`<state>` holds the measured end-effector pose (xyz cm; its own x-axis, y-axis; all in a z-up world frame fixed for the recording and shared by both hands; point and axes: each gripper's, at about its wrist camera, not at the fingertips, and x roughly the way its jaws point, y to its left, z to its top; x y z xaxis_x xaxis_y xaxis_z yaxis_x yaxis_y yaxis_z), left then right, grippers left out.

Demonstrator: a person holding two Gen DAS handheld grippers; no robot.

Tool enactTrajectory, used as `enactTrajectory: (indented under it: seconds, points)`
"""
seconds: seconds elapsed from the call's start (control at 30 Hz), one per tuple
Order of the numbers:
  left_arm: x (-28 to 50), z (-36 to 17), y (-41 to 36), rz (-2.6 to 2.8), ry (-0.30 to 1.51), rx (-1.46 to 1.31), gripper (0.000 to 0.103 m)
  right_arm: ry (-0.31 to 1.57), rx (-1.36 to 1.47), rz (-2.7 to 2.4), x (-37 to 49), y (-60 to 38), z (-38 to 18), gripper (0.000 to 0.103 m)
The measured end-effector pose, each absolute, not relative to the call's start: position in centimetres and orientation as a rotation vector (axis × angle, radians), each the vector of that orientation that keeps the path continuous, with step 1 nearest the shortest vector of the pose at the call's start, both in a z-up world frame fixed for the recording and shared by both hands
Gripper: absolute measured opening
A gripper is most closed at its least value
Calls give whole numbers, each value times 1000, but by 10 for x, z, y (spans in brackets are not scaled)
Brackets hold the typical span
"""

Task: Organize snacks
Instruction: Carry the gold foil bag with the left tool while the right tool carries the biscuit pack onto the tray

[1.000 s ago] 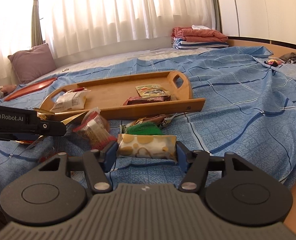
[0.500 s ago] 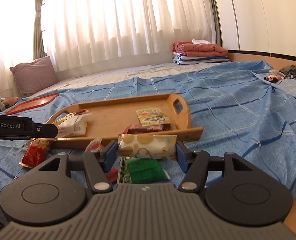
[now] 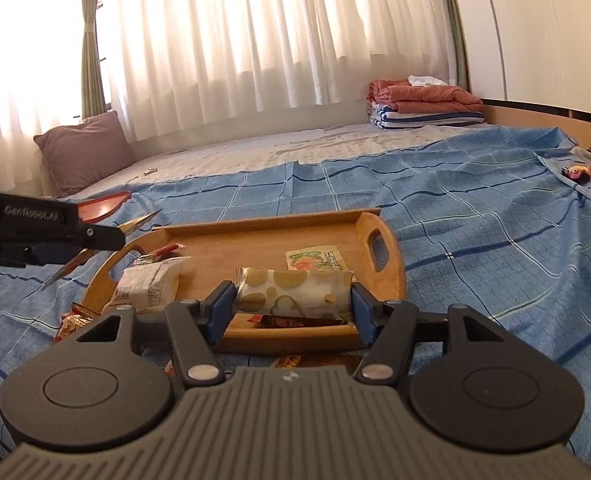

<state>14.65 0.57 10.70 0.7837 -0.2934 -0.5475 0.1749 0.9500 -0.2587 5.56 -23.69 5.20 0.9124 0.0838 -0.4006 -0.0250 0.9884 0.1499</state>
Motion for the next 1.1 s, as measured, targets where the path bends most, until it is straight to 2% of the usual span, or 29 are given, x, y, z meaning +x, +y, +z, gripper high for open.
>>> enactTrajectory:
  seconds: [0.27,0.57,0.9,1.1]
  points:
    - [221,113,-9,-221,693,-207,57,450,100,164,105,-222,50,64]
    - [287,83,-36,-137,771,-112,57,535,64,216,151,-206,32,64]
    - [324,53,-40,-32,819,-70,57,675,89,215,182,-209,18,64]
    - [332,45,-41,-11,829,-57,57,693,91,201,189,-211,19,64]
